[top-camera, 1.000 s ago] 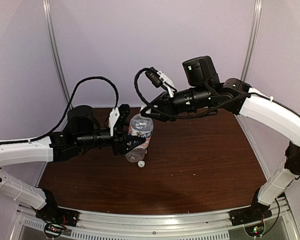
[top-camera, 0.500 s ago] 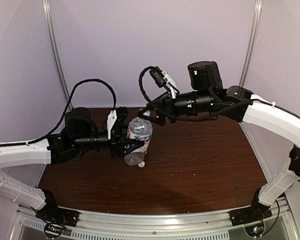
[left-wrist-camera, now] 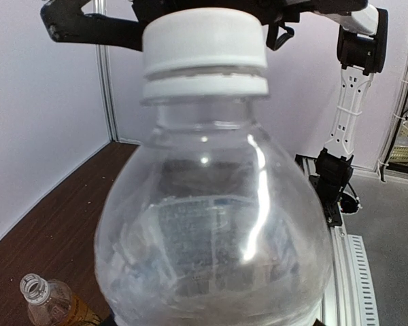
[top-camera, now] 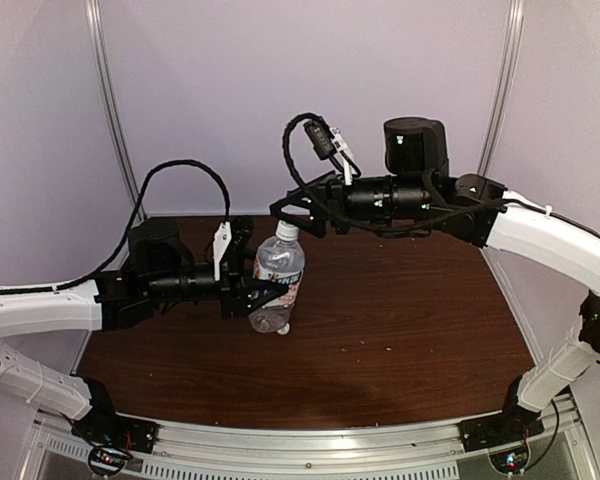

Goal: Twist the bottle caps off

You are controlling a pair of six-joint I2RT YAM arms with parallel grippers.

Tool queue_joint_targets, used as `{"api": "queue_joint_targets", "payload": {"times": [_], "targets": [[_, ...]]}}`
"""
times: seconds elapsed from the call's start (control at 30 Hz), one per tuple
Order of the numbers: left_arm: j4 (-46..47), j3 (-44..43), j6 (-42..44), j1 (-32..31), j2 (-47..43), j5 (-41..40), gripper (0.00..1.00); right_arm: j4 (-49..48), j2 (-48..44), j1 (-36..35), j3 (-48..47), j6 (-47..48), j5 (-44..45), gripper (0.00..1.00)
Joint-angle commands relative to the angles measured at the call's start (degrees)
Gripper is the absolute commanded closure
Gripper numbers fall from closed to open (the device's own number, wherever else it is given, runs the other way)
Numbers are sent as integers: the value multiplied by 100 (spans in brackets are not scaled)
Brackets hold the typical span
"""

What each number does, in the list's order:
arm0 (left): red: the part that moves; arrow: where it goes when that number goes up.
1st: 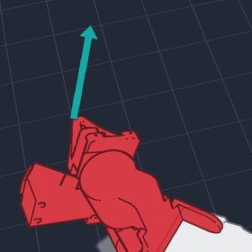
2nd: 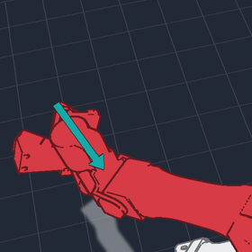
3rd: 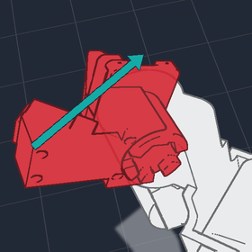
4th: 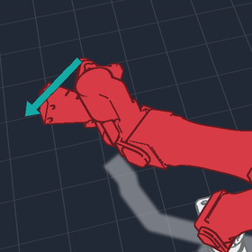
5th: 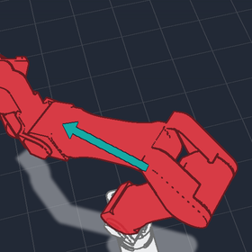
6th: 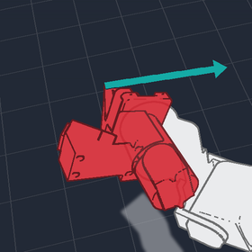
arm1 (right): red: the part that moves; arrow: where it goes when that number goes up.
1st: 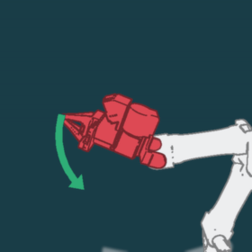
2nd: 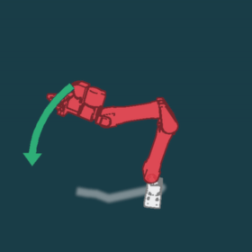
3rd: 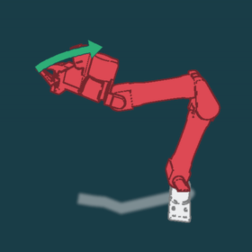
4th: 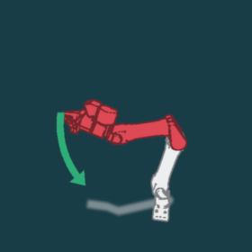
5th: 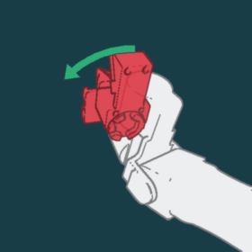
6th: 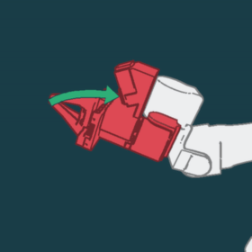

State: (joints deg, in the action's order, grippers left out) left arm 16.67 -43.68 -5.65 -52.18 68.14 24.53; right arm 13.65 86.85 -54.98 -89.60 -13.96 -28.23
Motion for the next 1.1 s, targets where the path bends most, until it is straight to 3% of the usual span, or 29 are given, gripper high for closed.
{"api": "queue_joint_targets", "payload": {"times": [0.0,0.73,1.07], "targets": [[372,30,-80,-14,-90,95,65,-231,69,-82,83,-83,-50,31],[370,83,-85,-11,-212,-144,65,-391,143,-160,322,-170,-236,55],[393,132,-103,-12,-209,-163,66,-452,81,-162,364,-63,-211,90]]}}
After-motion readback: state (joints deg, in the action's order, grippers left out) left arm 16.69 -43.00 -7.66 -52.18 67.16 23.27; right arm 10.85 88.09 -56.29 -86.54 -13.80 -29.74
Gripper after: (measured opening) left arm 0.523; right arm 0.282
